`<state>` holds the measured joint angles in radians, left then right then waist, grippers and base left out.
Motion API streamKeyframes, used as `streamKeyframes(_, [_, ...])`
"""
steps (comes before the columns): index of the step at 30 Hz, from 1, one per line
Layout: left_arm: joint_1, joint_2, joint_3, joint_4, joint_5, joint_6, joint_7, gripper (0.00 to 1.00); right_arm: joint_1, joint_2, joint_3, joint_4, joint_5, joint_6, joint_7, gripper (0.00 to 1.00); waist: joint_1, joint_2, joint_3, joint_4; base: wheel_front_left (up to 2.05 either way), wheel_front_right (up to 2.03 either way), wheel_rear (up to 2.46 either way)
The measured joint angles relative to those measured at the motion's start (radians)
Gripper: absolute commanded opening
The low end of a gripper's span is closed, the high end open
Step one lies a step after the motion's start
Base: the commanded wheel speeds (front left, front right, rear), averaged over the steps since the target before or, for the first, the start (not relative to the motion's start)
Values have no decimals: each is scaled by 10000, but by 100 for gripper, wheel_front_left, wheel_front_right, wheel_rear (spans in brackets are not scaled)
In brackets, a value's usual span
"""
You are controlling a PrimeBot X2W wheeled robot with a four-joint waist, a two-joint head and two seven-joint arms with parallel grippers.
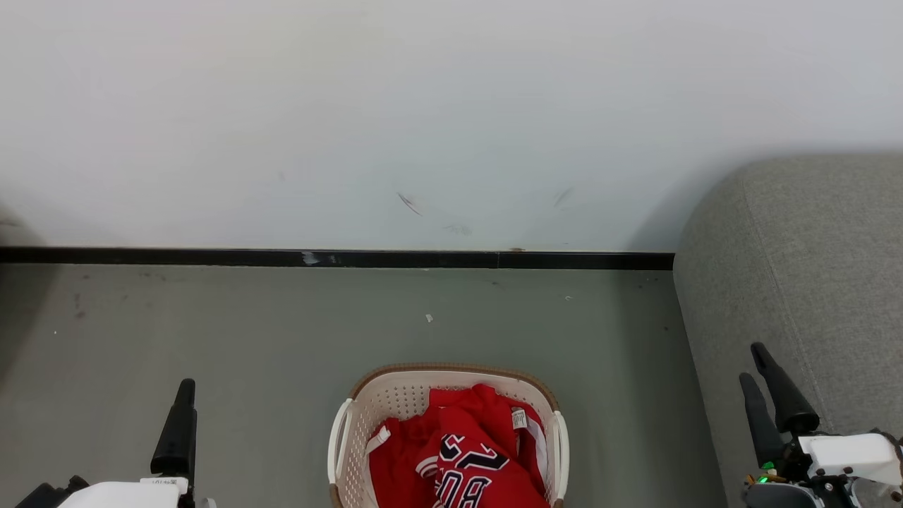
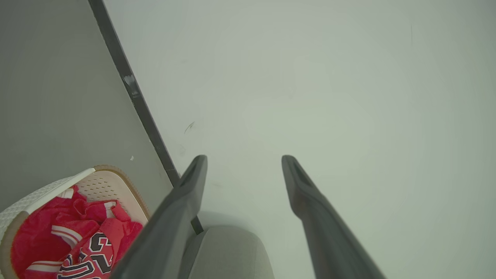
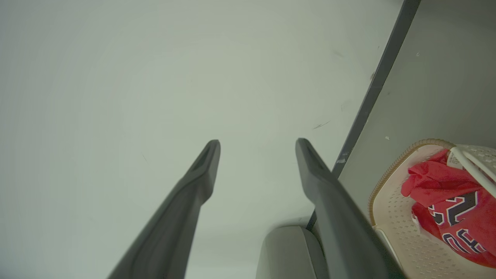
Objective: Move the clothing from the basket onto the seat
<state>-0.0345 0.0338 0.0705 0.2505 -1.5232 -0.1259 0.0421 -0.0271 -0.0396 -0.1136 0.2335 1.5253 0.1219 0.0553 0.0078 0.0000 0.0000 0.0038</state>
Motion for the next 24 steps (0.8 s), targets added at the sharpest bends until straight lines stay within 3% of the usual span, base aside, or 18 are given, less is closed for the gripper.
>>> streamKeyframes(13, [-11, 617, -456, -437, 1645, 0, -627, 100, -30, -742, 865, -644, -1785, 2, -780, 100, 93, 0, -103, 20, 0, 0, 0])
streamKeyframes(20, [-11, 945, -671, -546, 2853, 0, -907, 100, -34, -1218, 1302, -780, -3062, 2, -1087, 100, 95, 0, -128, 27, 0, 0, 0])
streamKeyframes(24, [-10, 1243, -863, -612, 3818, 0, -1095, 100, -36, -1432, 1463, -825, -3877, 2, -1244, 100, 67, 0, -125, 26, 0, 0, 0])
